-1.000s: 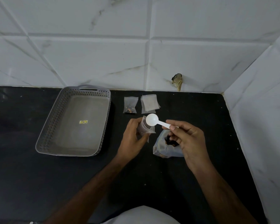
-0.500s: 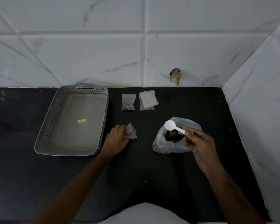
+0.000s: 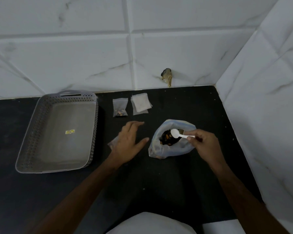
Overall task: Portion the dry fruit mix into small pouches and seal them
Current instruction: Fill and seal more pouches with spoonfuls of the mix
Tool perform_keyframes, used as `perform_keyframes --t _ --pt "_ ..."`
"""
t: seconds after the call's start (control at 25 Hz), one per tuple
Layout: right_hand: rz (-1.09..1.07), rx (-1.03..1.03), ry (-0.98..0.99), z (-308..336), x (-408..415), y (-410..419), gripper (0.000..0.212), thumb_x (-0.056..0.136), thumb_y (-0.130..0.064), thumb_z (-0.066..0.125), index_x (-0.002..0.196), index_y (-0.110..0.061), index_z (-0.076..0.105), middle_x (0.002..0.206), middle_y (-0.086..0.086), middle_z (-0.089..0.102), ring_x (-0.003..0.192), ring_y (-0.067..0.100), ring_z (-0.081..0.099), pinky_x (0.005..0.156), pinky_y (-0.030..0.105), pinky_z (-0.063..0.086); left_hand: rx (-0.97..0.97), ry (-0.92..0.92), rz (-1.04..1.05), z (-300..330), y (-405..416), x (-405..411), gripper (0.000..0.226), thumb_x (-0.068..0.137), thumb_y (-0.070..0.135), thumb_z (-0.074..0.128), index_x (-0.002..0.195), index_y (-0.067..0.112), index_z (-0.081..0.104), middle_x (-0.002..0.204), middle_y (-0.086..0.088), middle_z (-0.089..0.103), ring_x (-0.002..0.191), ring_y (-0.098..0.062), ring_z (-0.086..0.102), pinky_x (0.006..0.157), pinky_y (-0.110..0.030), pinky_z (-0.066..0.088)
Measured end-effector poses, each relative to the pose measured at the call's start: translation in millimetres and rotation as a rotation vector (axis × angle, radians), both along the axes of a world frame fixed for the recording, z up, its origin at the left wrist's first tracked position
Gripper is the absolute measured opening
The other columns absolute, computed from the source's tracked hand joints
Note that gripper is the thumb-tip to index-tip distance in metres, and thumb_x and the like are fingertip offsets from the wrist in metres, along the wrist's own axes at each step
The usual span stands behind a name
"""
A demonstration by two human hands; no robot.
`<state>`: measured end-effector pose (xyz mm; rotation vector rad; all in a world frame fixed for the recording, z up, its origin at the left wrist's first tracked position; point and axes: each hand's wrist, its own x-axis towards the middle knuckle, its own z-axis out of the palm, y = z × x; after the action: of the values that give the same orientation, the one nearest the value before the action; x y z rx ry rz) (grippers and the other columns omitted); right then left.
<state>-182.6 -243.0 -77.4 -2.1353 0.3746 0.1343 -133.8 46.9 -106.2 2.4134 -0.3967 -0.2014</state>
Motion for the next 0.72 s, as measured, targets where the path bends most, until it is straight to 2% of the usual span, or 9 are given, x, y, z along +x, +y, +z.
perform_keyframes --t 0.08,0.16,0.24,0.36,0.44,0.56,0.68,0.72 --pt "0.110 -0.146 -0.006 -9.4 4.6 9.9 0.021 0.097 -0.008 0.063 0.111 -0.020 0.073 0.105 -0.008 0.071 0.097 -0.002 0.064 0.081 0.012 0.047 -0.076 0.260 -0.029 -6.8 -28.2 10.6 0.076 0.088 0.055 0.068 0.150 0.021 0.040 0.145 0.001 0.042 0.130 -0.012 0.045 0.107 -0.035 0.044" --pt "0.181 -0.272 -0.065 -19.7 12.2 18.0 0.022 0.098 -0.008 0.060 0.115 -0.016 0.072 0.112 -0.002 0.071 0.104 0.007 0.065 0.091 0.019 0.049 -0.079 0.497 0.007 -17.9 -47.5 19.9 0.089 0.077 0.072 0.067 0.144 0.018 0.045 0.140 -0.003 0.051 0.121 -0.012 0.056 0.100 -0.039 0.054" --pt "0.266 -0.375 -0.074 -24.4 16.8 16.8 0.025 0.099 -0.007 0.057 0.117 -0.012 0.072 0.116 0.003 0.070 0.108 0.014 0.065 0.094 0.023 0.048 0.007 0.561 0.013 -25.8 -59.3 19.3 0.086 0.072 0.079 0.062 0.131 0.017 0.052 0.126 -0.003 0.059 0.107 -0.014 0.063 0.091 -0.041 0.057" --pt "0.401 -0.557 -0.042 -26.8 14.8 8.8 0.026 0.096 -0.001 0.050 0.113 -0.007 0.069 0.114 0.010 0.063 0.108 0.027 0.056 0.091 0.040 0.048 0.151 0.516 -0.014 -33.8 -67.7 9.4 0.077 0.082 0.073 0.059 0.131 0.015 0.050 0.122 -0.003 0.057 0.108 -0.021 0.062 0.093 -0.043 0.053" --pt "0.456 -0.642 -0.026 -24.9 10.4 7.6 0.026 0.096 0.000 0.049 0.114 -0.007 0.066 0.115 0.011 0.059 0.108 0.030 0.053 0.089 0.044 0.048 0.169 0.556 -0.023 -38.7 -69.4 7.5 0.077 0.081 0.072 0.059 0.131 0.015 0.050 0.121 -0.003 0.058 0.107 -0.022 0.062 0.093 -0.043 0.053" --pt "0.458 -0.595 -0.027 -29.7 9.0 6.4 0.027 0.096 0.000 0.050 0.115 -0.006 0.068 0.116 0.012 0.061 0.108 0.028 0.054 0.090 0.041 0.047 0.091 0.669 0.006 -46.1 -71.5 14.0 0.079 0.067 0.071 0.059 0.124 0.017 0.058 0.114 -0.003 0.067 0.101 -0.019 0.067 0.092 -0.045 0.057" --pt "0.265 -0.364 -0.014 -30.3 11.9 0.5 0.024 0.098 -0.006 0.058 0.117 -0.010 0.072 0.116 0.009 0.069 0.107 0.016 0.061 0.096 0.030 0.048 -0.014 0.729 0.018 -41.6 -77.6 12.3 0.044 0.091 0.048 0.065 0.118 0.014 0.067 0.111 -0.008 0.072 0.101 -0.021 0.069 0.093 -0.042 0.057" --pt "0.224 -0.355 -0.034 -28.9 11.3 -1.6 0.024 0.098 -0.008 0.059 0.119 -0.011 0.071 0.117 0.007 0.070 0.108 0.014 0.063 0.097 0.029 0.048 -0.055 0.730 0.052 -41.9 -78.6 10.8 0.036 0.096 0.040 0.062 0.117 0.011 0.068 0.112 -0.010 0.072 0.102 -0.023 0.069 0.094 -0.042 0.057"
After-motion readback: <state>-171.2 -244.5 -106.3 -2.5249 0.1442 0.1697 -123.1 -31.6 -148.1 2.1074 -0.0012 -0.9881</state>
